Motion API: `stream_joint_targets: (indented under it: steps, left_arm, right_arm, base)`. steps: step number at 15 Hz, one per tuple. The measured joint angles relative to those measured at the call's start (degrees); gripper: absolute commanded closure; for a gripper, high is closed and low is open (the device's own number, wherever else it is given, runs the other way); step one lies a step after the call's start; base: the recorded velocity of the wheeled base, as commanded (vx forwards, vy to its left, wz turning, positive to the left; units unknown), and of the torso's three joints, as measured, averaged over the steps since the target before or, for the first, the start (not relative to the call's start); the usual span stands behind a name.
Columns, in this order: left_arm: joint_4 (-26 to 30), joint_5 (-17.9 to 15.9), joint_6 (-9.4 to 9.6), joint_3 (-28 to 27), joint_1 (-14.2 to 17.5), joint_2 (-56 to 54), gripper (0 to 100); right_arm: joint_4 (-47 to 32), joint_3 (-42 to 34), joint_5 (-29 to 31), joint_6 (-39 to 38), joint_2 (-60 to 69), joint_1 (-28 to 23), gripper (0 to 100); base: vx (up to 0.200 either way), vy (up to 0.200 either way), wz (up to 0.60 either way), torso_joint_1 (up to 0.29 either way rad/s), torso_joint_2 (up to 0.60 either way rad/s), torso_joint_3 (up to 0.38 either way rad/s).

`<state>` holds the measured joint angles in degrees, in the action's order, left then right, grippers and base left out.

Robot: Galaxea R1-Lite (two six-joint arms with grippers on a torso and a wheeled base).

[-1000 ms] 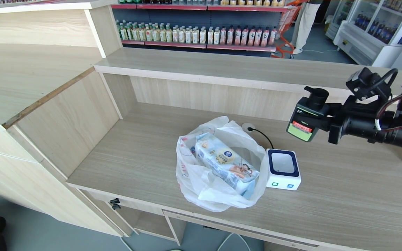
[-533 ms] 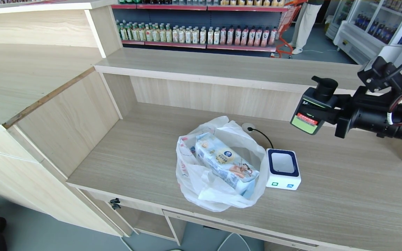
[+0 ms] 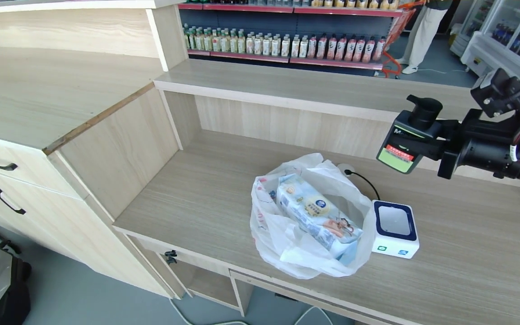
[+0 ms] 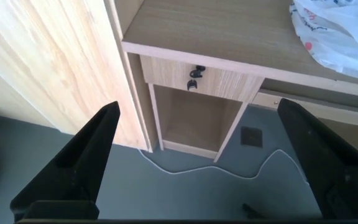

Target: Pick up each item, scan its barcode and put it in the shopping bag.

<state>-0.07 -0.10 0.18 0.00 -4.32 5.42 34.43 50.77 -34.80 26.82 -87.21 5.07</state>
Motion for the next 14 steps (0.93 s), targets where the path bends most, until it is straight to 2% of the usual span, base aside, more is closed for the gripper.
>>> stream_joint_targets:
  steps: [6, 14]
  left_arm:
    - [0.0, 0.0, -0.02, 0.0, 0.1, 0.0, 0]
    - [0.0, 0.0, 0.0, 0.0, 0.0, 0.0, 0]
  right_arm:
    - [0.0, 0.6, -0.2, -1.8, -2.7, -2.3, 100]
    - [0.9, 1.6, -0.4, -2.9, -14.3, -4.2, 100]
  base:
    - [0.0, 0.0, 0.0, 0.0, 0.0, 0.0]
    - [0.0, 0.0, 0.0, 0.0, 0.0, 0.0]
